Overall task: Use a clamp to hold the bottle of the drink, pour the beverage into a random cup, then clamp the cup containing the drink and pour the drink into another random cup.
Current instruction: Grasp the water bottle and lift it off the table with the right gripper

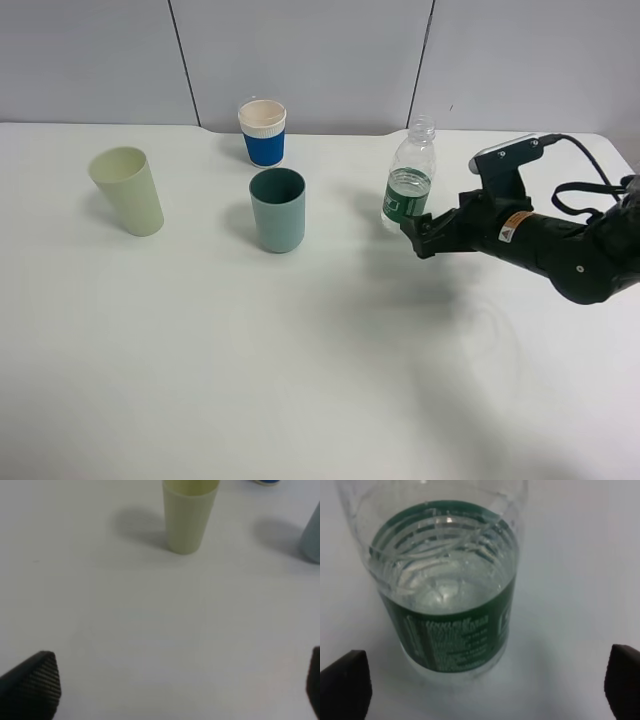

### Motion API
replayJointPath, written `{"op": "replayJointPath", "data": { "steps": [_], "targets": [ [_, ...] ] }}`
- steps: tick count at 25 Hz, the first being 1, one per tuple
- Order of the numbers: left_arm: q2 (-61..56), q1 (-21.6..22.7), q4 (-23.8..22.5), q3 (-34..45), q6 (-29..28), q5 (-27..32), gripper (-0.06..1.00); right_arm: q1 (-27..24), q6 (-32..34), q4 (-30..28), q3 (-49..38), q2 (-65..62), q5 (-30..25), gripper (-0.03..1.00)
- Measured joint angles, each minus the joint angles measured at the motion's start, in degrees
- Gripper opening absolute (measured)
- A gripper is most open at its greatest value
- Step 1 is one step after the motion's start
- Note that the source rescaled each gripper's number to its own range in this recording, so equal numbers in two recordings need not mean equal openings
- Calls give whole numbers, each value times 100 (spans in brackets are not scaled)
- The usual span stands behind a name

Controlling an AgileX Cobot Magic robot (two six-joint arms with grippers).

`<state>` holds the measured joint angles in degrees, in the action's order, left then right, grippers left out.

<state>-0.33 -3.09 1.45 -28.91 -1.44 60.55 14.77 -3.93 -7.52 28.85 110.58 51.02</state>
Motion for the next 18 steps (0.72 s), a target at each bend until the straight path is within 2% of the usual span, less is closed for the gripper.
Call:
{"op": "replayJointPath", "data": {
  "steps": [11,18],
  "targets": [
    [0,0,0,0,0,0,100,0,-214,42,5,442,912,100],
    [0,0,0,0,0,0,100,0,-252,-197,398,807,1028,100]
  ]
}}
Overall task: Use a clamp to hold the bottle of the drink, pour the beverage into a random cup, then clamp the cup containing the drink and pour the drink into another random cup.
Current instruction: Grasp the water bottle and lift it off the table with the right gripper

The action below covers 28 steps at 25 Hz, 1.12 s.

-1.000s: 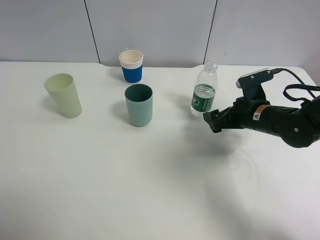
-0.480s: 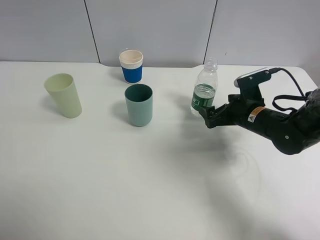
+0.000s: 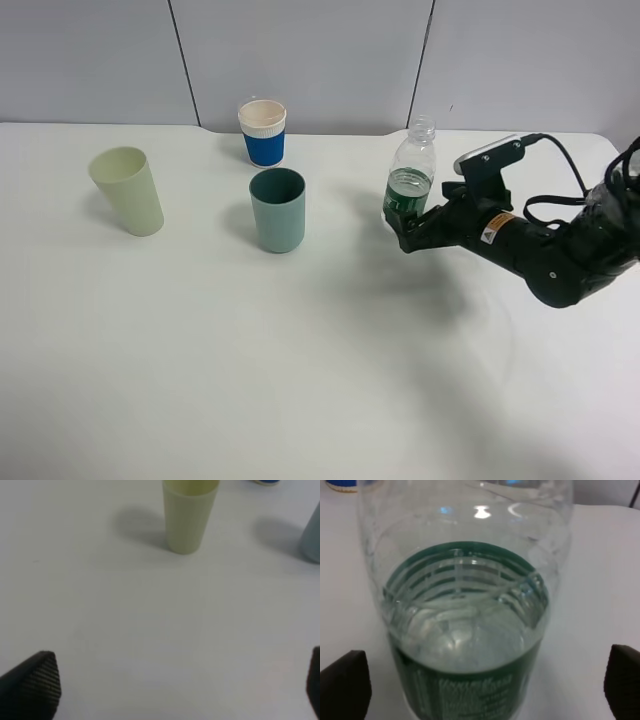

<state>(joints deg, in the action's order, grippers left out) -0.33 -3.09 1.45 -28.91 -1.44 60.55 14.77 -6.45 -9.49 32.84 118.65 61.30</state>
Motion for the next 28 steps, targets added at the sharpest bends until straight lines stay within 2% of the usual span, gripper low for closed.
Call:
{"op": "replayJointPath", "data": {
  "steps": [12,15,18,20,22,23,28],
  "targets": [
    [0,0,0,0,0,0,100,0,-5,0,459,153,33,100],
    [0,0,0,0,0,0,100,0,-5,0,459,192,26,94],
    [0,0,0,0,0,0,100,0,-5,-13,459,192,26,74],
    [0,0,0,0,0,0,100,0,-5,-58,459,192,26,45],
    [0,0,0,0,0,0,100,0,-5,-60,459,196,26,8],
    [0,0,0,0,0,0,100,0,-5,-60,459,196,26,0],
    [0,0,0,0,0,0,100,0,-5,-60,459,196,26,0]
  ]
}}
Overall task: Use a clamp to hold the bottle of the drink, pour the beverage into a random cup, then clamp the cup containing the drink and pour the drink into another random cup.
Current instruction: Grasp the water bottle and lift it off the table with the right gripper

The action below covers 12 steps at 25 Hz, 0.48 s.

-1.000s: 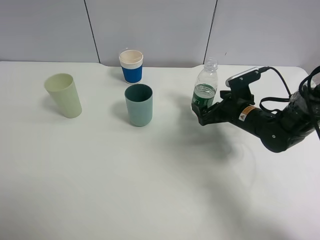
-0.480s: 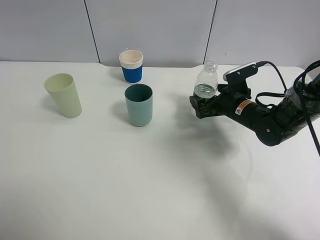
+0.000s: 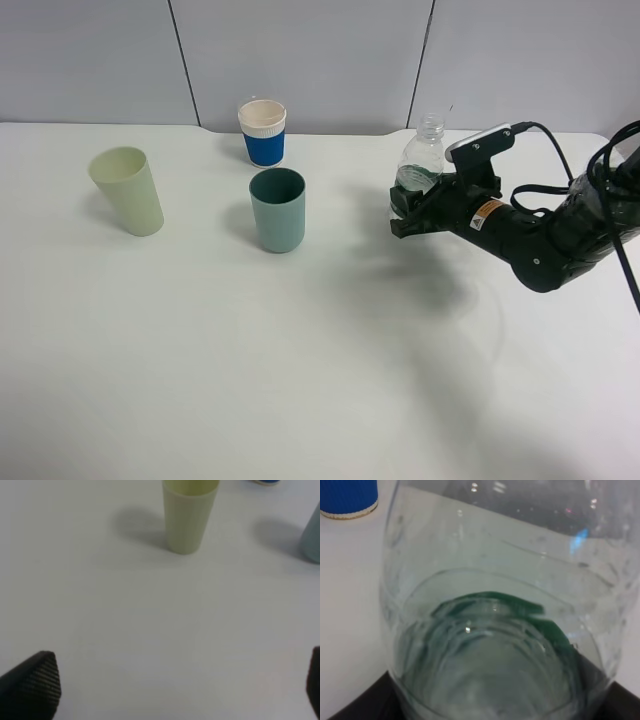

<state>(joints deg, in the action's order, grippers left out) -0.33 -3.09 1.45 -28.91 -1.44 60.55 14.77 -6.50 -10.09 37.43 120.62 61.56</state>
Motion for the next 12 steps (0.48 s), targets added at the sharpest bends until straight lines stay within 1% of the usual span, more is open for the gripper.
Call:
{"op": "replayJointPath", "data": {
  "steps": [8,10,12],
  "targets": [
    [0,0,0,0,0,0,100,0,0,-32,0,-16,-50,0],
    [0,0,0,0,0,0,100,0,0,-88,3,-122,-259,0],
    [0,0,0,0,0,0,100,0,0,-156,7,-272,-578,0]
  ]
}}
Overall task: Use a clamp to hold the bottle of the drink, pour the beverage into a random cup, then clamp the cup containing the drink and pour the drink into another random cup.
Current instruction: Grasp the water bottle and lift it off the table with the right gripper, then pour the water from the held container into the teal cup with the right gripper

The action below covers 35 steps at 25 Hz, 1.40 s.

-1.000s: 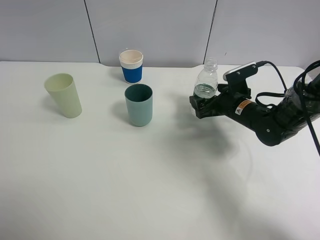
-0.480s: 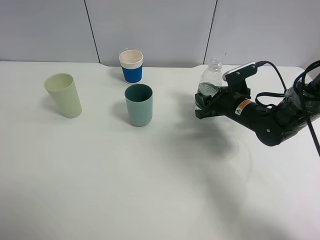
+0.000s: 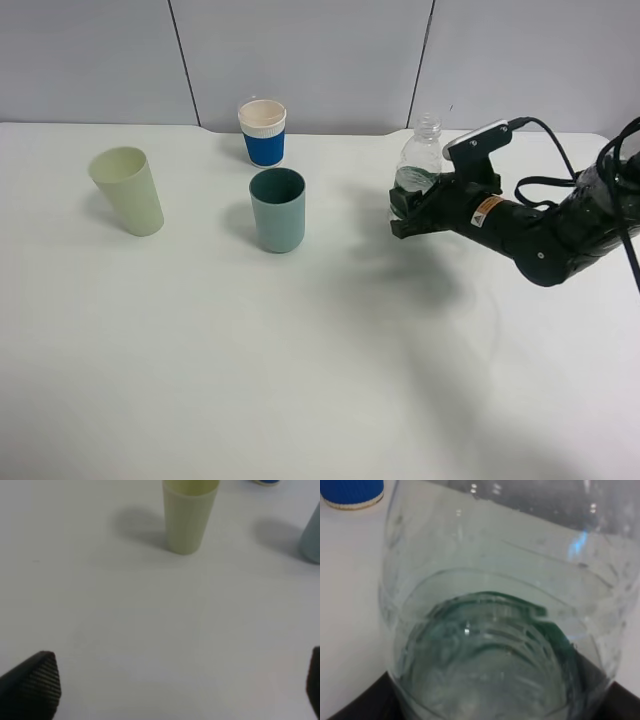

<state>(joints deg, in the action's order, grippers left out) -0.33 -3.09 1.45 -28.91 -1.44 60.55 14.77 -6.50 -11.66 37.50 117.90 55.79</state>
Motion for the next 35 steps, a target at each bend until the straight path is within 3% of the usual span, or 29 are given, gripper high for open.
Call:
{"op": "replayJointPath", "data": {
  "steps": [5,12,16,27,35],
  "targets": [
    [0,0,0,0,0,0,100,0,0,-37,-5,-413,-777,0],
    [0,0,0,0,0,0,100,74,5,-31,-9,-912,-1252,0],
    [0,0,0,0,0,0,100,284,5,8,-9,-1067,-1289,0],
    [0,0,0,0,0,0,100,1066,-65,231,804,-1185,-2268,0],
    [0,0,0,0,0,0,100,1334,-770,269,1395,-1185,-3083,0]
  ]
}}
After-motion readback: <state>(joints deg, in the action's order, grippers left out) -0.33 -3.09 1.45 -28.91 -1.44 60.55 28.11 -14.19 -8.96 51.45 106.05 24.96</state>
